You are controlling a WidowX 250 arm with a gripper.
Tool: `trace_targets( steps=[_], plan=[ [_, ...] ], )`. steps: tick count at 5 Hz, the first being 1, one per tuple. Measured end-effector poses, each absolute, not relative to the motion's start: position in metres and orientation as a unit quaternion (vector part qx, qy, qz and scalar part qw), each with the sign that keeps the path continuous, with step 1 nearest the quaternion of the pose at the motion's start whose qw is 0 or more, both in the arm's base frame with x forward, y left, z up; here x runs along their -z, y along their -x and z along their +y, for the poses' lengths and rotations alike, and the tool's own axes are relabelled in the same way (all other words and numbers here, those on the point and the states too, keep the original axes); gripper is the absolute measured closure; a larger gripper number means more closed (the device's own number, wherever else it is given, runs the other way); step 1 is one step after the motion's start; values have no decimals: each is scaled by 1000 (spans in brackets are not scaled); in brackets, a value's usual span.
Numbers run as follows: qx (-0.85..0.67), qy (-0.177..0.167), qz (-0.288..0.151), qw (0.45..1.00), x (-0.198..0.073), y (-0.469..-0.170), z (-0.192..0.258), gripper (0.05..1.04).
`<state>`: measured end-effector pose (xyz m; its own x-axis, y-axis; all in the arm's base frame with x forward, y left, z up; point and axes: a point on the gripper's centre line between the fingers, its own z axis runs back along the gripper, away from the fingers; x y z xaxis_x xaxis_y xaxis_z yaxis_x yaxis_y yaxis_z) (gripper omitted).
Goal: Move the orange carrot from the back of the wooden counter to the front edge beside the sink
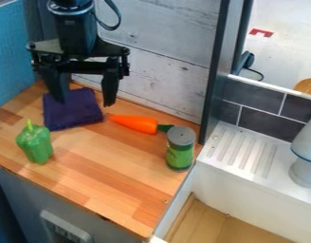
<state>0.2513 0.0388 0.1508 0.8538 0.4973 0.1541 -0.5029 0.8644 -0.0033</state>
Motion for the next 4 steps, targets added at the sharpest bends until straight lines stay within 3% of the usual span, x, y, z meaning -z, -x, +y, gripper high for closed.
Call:
trace_targets(
  steps=[1, 2, 3, 4],
  plan=[
    [-262, -19, -62, 963, -143, -251, 38, 83],
    [-302, -5, -61, 951, -130, -271, 38, 83],
    [-339, 22, -70, 938, -125, -284, 46, 83],
    [-364, 21, -93, 926, -126, -290, 51, 83]
  ],
)
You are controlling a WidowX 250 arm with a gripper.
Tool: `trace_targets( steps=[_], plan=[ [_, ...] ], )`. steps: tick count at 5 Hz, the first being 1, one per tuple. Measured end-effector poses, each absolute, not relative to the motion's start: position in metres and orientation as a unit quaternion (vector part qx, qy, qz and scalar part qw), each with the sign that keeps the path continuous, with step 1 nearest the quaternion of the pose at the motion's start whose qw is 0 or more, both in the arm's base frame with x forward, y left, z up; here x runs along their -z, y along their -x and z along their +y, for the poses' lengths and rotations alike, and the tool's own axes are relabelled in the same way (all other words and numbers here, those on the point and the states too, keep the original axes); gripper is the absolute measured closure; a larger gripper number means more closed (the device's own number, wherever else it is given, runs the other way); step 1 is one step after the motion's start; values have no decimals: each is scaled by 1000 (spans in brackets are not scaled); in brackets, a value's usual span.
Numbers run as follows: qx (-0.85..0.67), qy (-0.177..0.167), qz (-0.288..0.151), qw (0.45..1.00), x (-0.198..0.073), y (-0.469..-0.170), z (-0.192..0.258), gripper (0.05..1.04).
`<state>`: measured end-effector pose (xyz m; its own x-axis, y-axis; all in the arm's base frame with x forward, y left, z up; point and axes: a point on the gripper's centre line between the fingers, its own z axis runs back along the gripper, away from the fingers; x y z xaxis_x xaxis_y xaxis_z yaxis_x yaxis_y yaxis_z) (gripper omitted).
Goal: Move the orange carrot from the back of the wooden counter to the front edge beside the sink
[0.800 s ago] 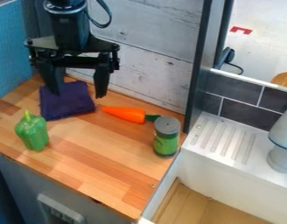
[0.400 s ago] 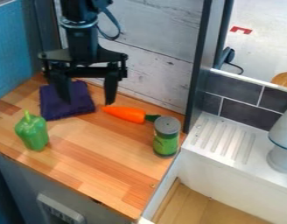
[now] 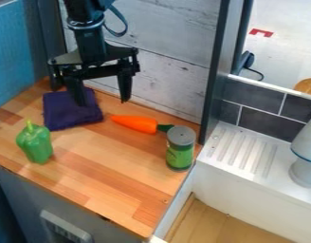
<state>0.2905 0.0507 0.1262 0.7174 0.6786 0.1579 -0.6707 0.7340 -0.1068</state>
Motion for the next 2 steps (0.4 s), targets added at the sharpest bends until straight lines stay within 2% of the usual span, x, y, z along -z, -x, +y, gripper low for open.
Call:
trace_targets(
  steps=[1, 2],
  plan=[
    [-445, 35, -135, 885, -112, -311, 57, 83],
    [-517, 25, -137, 844, -89, -329, 64, 83]
  ],
)
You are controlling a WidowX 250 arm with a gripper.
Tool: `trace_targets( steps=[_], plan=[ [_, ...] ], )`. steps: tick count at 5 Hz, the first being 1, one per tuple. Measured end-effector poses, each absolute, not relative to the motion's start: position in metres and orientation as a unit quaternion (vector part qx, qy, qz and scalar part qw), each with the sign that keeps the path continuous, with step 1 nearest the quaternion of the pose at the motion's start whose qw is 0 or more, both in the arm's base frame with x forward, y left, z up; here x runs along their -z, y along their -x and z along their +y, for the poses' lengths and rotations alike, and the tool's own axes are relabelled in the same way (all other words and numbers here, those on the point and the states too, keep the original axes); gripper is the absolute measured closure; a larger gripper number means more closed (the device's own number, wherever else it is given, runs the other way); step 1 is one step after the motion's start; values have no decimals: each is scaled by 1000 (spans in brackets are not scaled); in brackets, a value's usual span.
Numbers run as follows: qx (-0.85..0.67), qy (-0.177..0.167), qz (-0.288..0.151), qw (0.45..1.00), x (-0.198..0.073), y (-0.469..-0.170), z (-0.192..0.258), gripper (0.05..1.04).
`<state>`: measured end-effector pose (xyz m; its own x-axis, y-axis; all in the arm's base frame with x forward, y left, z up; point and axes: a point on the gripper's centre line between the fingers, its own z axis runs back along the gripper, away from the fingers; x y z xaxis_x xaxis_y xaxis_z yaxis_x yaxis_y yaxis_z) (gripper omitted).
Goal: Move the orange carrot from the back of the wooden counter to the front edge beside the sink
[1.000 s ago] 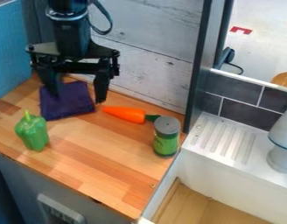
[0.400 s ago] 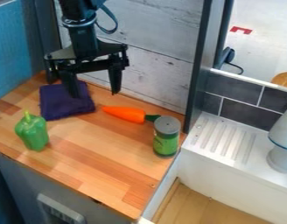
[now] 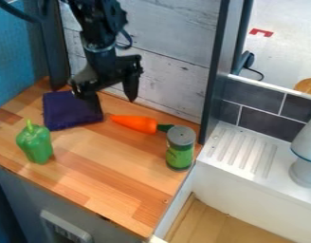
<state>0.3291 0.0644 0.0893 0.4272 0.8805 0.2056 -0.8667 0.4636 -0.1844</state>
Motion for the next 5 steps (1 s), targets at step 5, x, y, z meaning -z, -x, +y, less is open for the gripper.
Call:
trace_targets(
  steps=[5],
  plan=[
    [-655, -39, -71, 751, -25, -399, 75, 83]
  ],
)
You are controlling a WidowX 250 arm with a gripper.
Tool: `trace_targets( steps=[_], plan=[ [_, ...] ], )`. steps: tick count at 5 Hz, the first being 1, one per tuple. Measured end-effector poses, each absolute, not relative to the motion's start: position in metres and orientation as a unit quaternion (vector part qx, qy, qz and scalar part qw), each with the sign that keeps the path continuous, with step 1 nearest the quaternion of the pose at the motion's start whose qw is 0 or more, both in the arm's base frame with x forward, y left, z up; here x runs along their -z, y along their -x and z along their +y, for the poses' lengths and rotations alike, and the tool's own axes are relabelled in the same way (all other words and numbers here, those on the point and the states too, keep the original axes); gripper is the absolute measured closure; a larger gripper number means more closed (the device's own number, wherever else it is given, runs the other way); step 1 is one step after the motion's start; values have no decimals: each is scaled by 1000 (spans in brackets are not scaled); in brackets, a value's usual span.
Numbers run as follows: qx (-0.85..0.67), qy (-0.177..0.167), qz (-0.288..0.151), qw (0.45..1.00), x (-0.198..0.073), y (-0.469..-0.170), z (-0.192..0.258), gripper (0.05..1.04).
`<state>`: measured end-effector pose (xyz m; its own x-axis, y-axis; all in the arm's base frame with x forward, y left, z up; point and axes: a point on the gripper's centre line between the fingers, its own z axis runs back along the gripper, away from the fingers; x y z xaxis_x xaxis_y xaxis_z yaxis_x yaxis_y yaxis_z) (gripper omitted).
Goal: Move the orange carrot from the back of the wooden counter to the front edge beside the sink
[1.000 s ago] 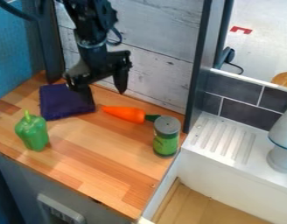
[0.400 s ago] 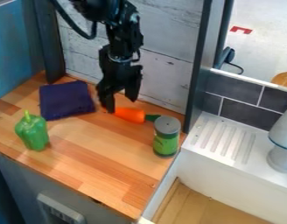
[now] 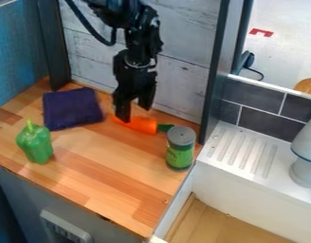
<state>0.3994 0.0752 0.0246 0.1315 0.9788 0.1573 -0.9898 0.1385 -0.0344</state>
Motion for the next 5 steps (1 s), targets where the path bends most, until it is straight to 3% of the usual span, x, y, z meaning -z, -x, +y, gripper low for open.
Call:
trace_targets(
  steps=[3, 4, 5],
  plan=[
    [-677, -59, -52, 732, 5, -401, 77, 122],
    [-676, -59, -59, 732, 5, -403, 78, 373],
    [-670, -54, -57, 738, 6, -404, 77, 518]
  ],
)
